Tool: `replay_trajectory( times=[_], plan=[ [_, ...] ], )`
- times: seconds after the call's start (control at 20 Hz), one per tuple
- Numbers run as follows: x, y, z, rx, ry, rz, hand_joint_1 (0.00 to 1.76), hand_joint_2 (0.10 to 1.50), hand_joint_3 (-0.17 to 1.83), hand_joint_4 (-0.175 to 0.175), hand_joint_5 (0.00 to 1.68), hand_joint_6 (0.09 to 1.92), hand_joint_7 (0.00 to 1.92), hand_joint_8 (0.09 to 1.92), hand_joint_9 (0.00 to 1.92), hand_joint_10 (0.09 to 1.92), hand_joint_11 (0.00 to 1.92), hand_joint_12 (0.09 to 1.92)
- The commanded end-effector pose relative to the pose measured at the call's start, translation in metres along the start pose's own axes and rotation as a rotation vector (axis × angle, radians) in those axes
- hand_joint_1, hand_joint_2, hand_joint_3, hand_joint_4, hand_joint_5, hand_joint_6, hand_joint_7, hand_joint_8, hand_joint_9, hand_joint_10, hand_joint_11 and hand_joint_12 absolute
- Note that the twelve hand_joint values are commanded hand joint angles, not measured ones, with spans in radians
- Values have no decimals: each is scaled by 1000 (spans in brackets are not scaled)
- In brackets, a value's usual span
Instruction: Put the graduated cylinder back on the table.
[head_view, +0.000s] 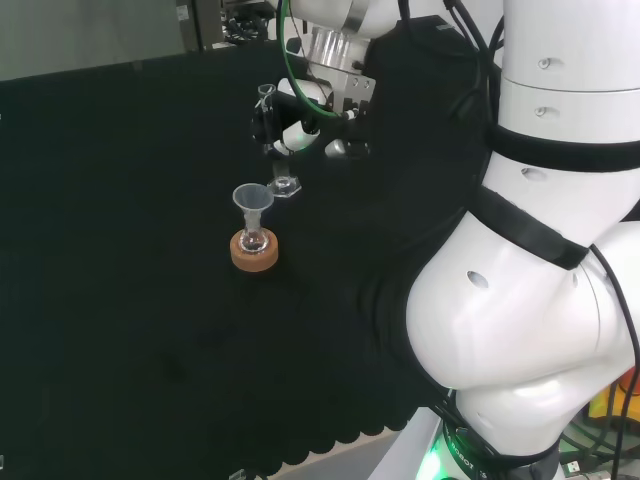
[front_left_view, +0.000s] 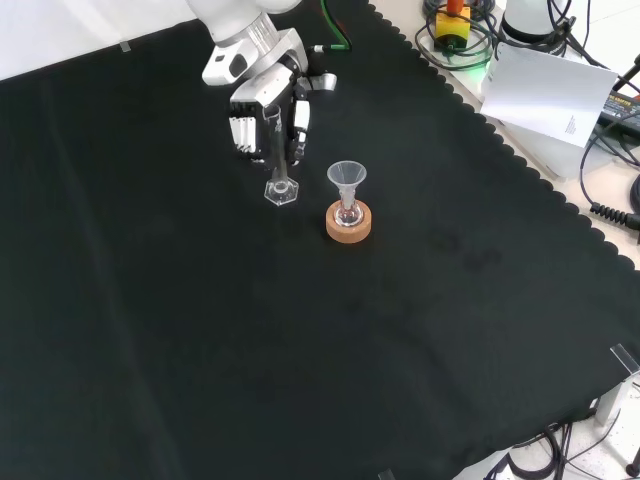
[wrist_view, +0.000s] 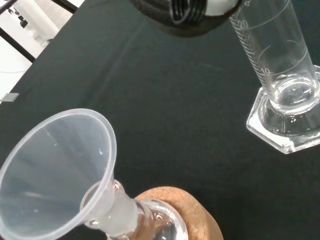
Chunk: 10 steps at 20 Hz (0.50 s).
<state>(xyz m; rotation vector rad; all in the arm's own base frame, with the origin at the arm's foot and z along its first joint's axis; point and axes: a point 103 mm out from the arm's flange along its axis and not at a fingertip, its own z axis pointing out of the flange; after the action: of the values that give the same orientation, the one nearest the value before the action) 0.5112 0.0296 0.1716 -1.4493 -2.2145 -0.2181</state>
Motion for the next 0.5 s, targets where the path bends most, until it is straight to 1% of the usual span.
replay_trajectory(
  times=[0.05,0.15,0.4,0.5],
  plan=[
    [-3,13,14,-7,17,-1,1503,1058,-9,-129,1024,879,926,1024,1131,934,1063,763],
    [-6,16,17,-12,18,4,1503,1059,-9,-130,1024,880,924,1027,1131,934,1063,763],
    [-14,24,21,2,22,17,1503,1059,-8,-132,1024,880,922,1030,1130,934,1062,762],
    [-16,26,24,-2,28,22,1503,1060,-8,-133,1023,880,920,1032,1130,935,1062,762]
  ],
)
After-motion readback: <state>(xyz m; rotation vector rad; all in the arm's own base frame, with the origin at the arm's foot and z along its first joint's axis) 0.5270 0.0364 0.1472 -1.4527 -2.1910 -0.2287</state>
